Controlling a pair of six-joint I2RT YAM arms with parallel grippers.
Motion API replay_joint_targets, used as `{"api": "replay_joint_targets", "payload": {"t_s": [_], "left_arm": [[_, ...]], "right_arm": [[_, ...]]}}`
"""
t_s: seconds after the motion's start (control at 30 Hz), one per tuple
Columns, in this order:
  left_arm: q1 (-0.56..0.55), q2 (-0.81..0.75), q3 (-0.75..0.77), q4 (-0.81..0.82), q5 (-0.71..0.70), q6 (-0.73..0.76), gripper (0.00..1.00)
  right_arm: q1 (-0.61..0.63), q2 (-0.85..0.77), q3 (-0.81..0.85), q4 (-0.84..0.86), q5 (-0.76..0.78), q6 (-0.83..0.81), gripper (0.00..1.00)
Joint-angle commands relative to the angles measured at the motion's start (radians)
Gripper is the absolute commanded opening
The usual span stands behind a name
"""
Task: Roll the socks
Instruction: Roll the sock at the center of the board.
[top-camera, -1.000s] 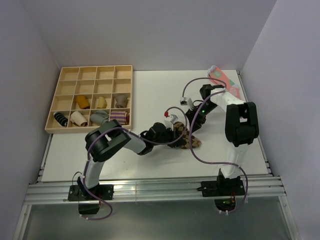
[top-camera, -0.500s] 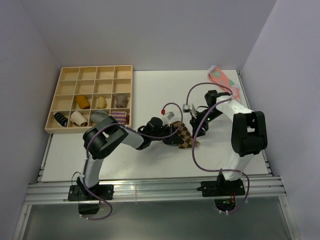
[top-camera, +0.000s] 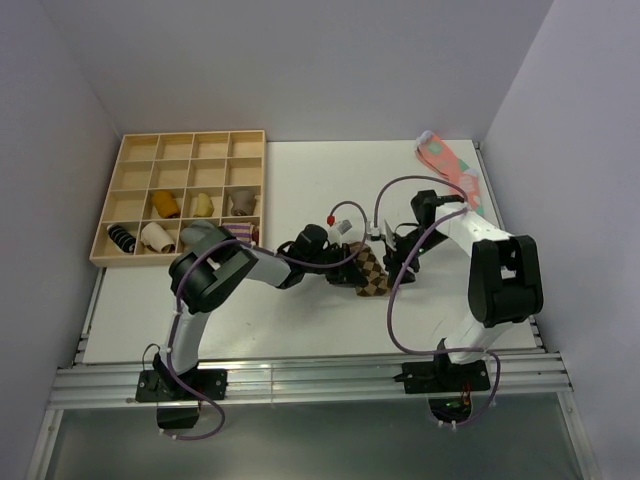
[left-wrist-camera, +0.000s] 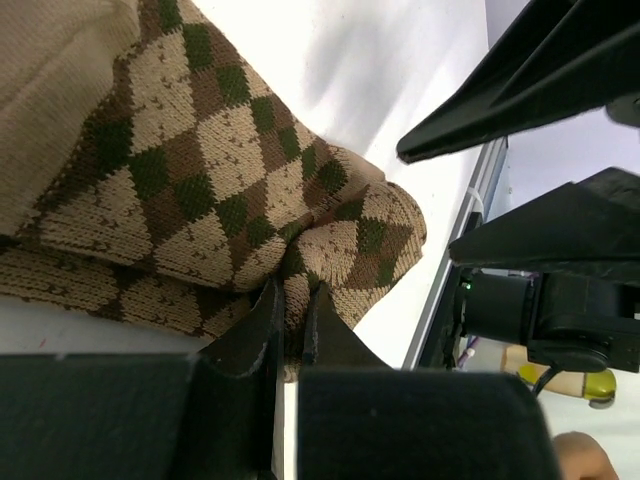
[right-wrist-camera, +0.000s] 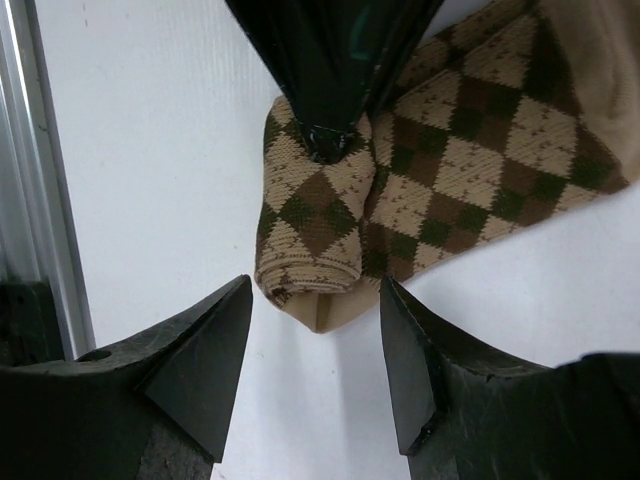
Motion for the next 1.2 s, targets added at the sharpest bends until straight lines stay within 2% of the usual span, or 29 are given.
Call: {"api": "replay_joint_targets", "payload": {"t_s": [0.0,0.27,0.87,1.07,1.17], "left_arm": [[-0.002,0.085,-0.044,-0.243,0.000,0.025,0.00],[0.008,0.101,-0.027,-0.251,0.034,0.008,0.00],[0.011,0.114,-0.014,-0.245,0.071,-0.009,0.00],[0.012,0.111,-0.014,-0.236,0.086,-0.017,0.00],[0.012,0.113,-0.023,-0.208,0.103,-0.035,0.00]], "right_arm": [[0.024,-0.062,-0.035,0.012,0.021,-0.049,0.61],[0.090,-0.151,-0.116,0.100,0.066,-0.034,0.62],[0.187,-0.136,-0.179,0.220,0.196,0.001,0.63],[0.188,-0.079,-0.141,0.211,0.227,0.024,0.59],[0.188,-0.033,-0.098,0.177,0.227,0.037,0.50]]}}
